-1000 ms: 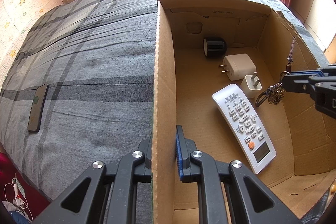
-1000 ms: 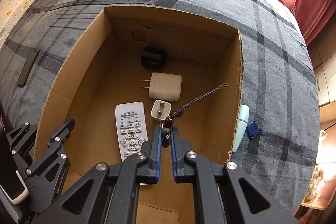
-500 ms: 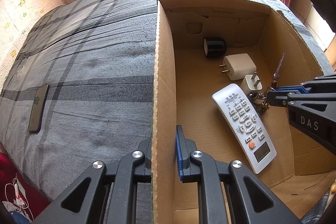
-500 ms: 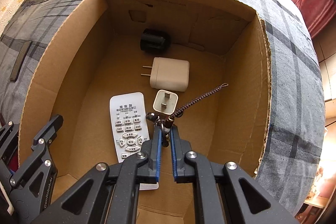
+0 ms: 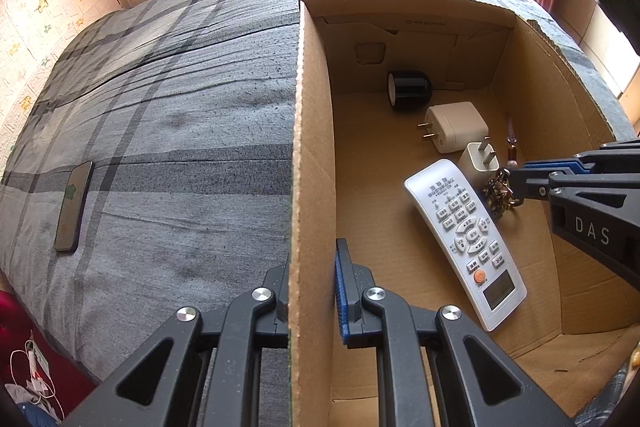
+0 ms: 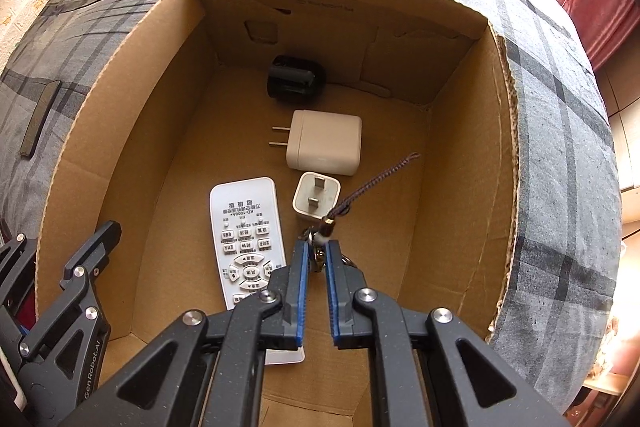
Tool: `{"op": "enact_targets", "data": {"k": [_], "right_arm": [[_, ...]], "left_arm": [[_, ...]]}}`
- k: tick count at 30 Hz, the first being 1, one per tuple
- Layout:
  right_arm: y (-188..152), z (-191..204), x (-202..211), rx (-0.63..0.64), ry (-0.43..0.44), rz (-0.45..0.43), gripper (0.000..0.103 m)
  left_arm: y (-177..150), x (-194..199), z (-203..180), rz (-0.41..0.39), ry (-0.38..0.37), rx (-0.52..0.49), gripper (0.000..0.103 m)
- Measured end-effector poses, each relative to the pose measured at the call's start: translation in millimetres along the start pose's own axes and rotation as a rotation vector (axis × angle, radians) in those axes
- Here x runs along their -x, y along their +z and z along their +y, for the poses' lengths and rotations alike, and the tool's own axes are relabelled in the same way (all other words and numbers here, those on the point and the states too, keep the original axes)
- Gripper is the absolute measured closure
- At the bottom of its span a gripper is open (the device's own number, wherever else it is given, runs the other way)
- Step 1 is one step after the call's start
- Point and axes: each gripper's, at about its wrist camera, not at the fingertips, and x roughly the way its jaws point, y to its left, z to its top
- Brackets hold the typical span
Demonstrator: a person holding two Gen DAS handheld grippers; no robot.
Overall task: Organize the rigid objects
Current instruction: 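Lower the keyring into the box and open the right gripper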
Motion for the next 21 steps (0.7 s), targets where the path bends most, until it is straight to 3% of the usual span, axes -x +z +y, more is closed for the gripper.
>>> {"op": "enact_targets", "data": {"k": [2,4,5,6,17,21], "right_arm": [[1,0,4,0.002,0.006,-0.006,0.093],[1,0,8,-0.002,0.006,-0.02,0.081],[0,-1,11,-0.004,0.009,-0.032,0.068],[0,-1,13,-0.006,0.014,-0.043,0.06],[-4,4,43,0.003,0.002,-0.098,0.054],[-6,1,62,-0.006,-0.013,-0.135,0.04]], "left_arm": [[0,0,1,0.0,-0.001,0.001,0.088],[0,0,1,0.0,-0.001,0.001,0.088],[0,0,1,0.0,0.0,0.001,0.088],[0,0,1,0.0,-0.001,0.001,0.088],[0,0,1,0.001,0.001,0.0,0.088],[0,0,1,0.001,0.001,-0.001,0.088]]}}
